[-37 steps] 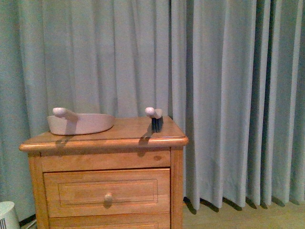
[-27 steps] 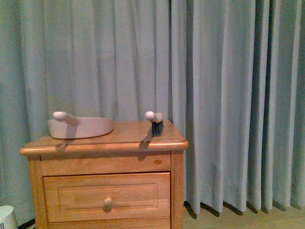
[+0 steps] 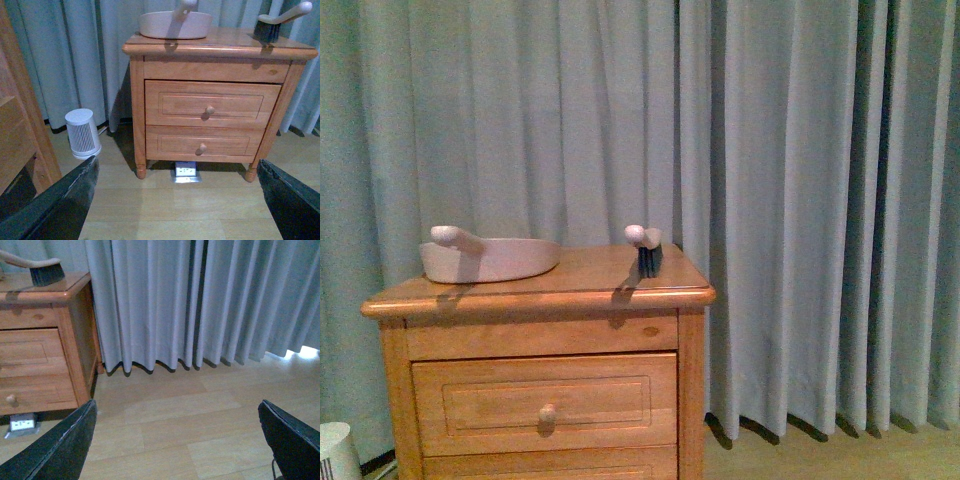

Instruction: Clean up trash

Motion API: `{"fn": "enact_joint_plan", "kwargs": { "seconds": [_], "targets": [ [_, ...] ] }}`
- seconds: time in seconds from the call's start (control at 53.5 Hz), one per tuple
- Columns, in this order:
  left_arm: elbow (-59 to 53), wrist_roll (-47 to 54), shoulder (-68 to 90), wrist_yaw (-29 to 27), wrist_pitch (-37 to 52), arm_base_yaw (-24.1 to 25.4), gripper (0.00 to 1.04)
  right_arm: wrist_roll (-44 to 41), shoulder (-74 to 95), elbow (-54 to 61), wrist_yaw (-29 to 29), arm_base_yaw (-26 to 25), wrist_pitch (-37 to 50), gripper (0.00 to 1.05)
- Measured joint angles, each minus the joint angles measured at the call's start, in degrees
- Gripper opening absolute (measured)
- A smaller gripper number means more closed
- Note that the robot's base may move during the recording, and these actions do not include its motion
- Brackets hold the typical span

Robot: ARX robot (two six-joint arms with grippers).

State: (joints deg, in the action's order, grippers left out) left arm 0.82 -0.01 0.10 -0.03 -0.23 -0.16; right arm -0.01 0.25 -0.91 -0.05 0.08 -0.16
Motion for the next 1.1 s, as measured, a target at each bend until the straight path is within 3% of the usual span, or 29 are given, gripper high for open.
{"fn": "enact_joint_plan", "kwargs": {
  "seconds": [1.103],
  "targets": [
    [0.0,0.0,0.0,0.0,0.0,0.0,0.97,0.0,0.0,0.0,0.0,0.0,0.0,0.97]
  ]
}}
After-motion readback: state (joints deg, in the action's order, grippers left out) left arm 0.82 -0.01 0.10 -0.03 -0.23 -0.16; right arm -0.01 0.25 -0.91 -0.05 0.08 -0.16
